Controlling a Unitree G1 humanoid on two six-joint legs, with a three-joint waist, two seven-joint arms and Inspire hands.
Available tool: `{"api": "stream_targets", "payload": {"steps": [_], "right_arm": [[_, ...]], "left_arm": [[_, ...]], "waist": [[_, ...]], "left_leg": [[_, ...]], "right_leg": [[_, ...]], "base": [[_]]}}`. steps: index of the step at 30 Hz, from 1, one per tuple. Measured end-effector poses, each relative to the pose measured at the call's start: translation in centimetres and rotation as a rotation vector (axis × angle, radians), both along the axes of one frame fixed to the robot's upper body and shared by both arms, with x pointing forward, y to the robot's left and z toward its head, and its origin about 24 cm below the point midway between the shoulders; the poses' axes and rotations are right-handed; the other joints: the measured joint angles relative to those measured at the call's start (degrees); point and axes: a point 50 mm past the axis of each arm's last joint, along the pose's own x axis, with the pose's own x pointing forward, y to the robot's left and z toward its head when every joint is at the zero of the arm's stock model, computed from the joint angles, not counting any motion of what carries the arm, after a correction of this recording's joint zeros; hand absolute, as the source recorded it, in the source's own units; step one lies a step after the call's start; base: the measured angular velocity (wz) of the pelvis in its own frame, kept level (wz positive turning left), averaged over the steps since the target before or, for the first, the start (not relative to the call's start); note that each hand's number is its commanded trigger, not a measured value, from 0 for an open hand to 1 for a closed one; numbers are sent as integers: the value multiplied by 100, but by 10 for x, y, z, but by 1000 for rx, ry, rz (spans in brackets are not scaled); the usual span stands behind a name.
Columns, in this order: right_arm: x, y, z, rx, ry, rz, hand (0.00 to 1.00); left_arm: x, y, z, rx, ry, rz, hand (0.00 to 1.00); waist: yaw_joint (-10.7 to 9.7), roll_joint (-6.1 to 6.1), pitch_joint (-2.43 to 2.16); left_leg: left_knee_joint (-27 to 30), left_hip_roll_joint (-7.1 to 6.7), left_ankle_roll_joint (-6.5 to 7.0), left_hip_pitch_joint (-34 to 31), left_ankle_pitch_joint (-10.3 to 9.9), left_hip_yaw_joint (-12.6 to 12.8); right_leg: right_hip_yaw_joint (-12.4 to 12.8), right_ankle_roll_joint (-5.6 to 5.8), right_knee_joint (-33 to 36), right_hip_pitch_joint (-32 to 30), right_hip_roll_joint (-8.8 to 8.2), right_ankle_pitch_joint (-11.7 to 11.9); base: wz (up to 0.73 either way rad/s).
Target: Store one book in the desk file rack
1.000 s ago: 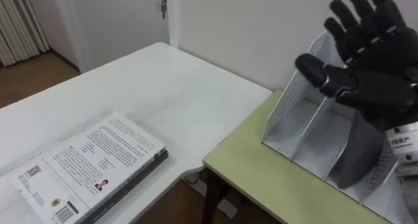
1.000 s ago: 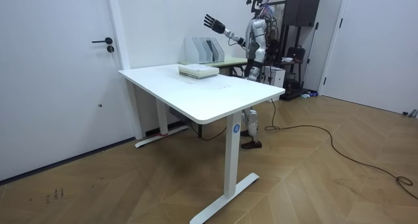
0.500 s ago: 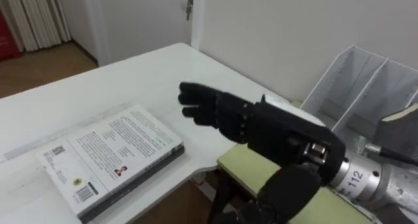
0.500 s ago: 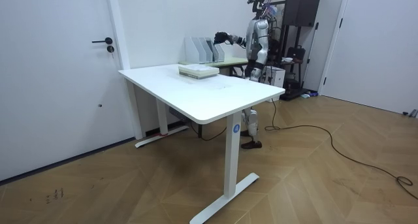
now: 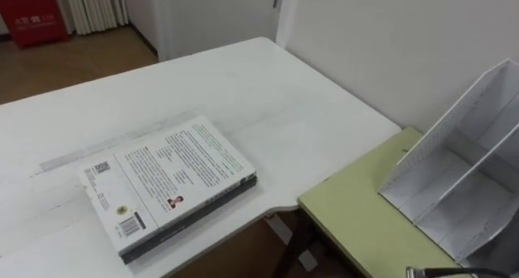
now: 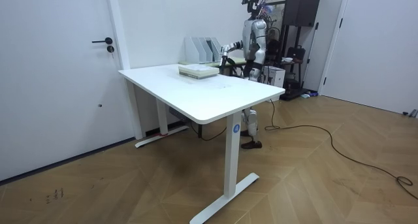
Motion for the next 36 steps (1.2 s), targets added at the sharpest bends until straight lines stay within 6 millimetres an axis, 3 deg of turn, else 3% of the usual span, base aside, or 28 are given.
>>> {"api": "stream_targets", "payload": {"steps": [10,13,15,20,22,23,25,27,30,36], "right_arm": [[-22,-10,-62,-286,205,-61,0],[-29,-34,-82,-360,254,-184,0],[-44,-55,-98,-462,247,-247,0],[-66,-70,-116,-598,120,-247,0],[-82,-83,-126,-674,137,-276,0],[-103,-97,-135,-724,211,-341,0],[-150,-114,-146,-793,361,-491,0],[-186,-116,-152,-791,474,-617,0],[-225,-104,-156,-732,618,-779,0],[-240,-83,-163,-658,696,-977,0]], "left_arm": [[-1,-4,-3,34,26,30,0],[-5,-8,-5,30,39,73,0],[-12,-9,-7,36,55,106,0],[-19,-11,-9,31,86,135,0],[-20,-13,-9,26,98,134,0],[-21,-16,-10,18,103,137,0],[-25,-17,-11,22,112,157,0],[-32,-16,-11,27,124,168,0],[-38,-15,-12,30,135,177,0],[-48,-13,-12,32,155,211,0]], "waist": [[16,52,22],[34,111,-12],[22,172,-102],[-33,257,-135],[-11,357,-132],[-15,436,-152],[-58,539,-116],[-225,600,-127],[-440,653,-100],[-666,580,-53]], "left_leg": [[4,-23,2,-16,-2,-57],[7,-44,3,5,-2,-54],[8,-93,12,19,3,-64],[29,-104,63,123,-4,-75],[35,-148,115,179,3,-104],[10,-201,156,214,13,-140],[-11,-277,199,228,29,-143],[-13,-282,200,206,29,-146],[-45,-268,194,200,31,-140],[-54,-246,167,381,-18,-137]], "right_leg": [[-32,1,2,30,-3,-1],[-19,2,-5,49,-13,0],[-50,3,-1,76,-24,1],[-201,46,-8,312,-105,-3],[-188,79,-8,348,-148,10],[-190,146,8,384,-207,-27],[-193,228,31,414,-282,-71],[-204,245,25,402,-286,-82],[-115,235,40,334,-245,-98],[17,197,73,430,-193,-128]], "base": [[3],[-5],[9],[26],[20],[14],[3],[0],[-17],[-15]]}}
